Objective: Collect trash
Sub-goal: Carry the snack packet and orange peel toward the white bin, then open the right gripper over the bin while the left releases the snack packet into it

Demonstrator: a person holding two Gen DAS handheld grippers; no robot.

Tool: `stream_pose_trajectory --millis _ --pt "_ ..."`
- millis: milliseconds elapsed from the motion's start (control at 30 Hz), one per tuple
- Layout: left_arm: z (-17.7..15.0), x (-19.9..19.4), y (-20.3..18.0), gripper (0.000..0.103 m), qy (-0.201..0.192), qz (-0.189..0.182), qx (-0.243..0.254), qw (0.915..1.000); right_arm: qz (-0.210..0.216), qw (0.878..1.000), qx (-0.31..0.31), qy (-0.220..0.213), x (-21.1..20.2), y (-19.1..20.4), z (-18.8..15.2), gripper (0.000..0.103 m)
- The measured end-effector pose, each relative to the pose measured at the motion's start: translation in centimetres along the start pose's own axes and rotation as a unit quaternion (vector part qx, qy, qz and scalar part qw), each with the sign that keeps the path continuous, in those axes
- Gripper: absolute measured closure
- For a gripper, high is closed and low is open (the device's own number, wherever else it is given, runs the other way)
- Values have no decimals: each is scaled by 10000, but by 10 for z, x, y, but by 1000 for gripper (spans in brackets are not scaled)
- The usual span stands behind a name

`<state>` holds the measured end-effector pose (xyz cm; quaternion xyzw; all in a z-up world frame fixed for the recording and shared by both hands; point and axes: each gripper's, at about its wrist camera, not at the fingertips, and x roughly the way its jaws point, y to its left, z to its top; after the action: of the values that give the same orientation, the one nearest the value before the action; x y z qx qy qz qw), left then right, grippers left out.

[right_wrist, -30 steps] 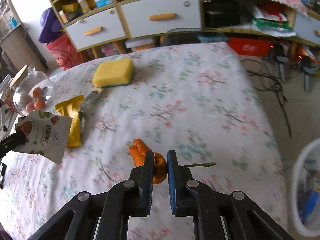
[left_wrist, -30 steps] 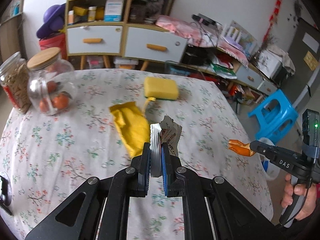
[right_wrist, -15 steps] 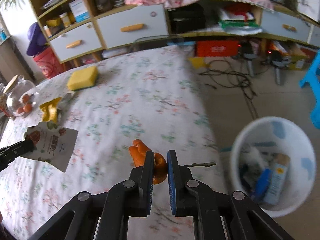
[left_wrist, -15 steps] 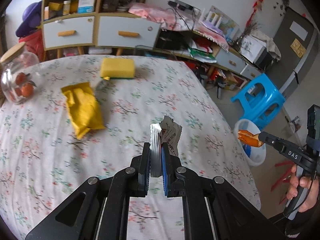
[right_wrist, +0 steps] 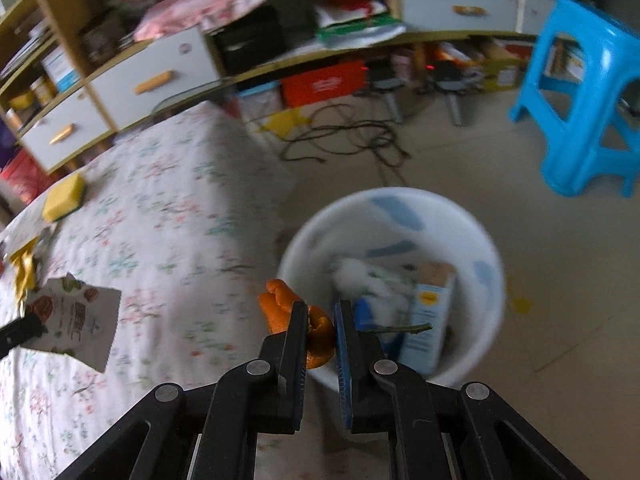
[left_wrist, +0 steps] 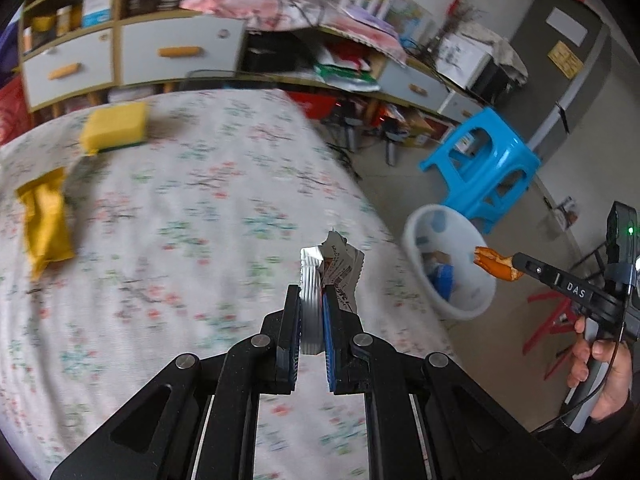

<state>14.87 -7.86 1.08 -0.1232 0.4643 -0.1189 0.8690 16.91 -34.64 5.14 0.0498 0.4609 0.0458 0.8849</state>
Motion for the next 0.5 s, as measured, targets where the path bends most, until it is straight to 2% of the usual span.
stream_pose_trajectory --millis 233,300,333,500 --pt "7 35 -53 93 215 -151 300 9992 -275 9988 396 -7 -2 -38 4 85" --pt "11 43 -64 93 252 -157 384 9988 -364 9981 506 3 -2 -49 5 68" --pt "13 47 -71 93 264 -167 427 9986 -359 9978 552 -4 -2 -52 6 63" --pt "23 62 -101 93 281 -202 634 9974 -264 9962 827 -51 -9 -69 8 59"
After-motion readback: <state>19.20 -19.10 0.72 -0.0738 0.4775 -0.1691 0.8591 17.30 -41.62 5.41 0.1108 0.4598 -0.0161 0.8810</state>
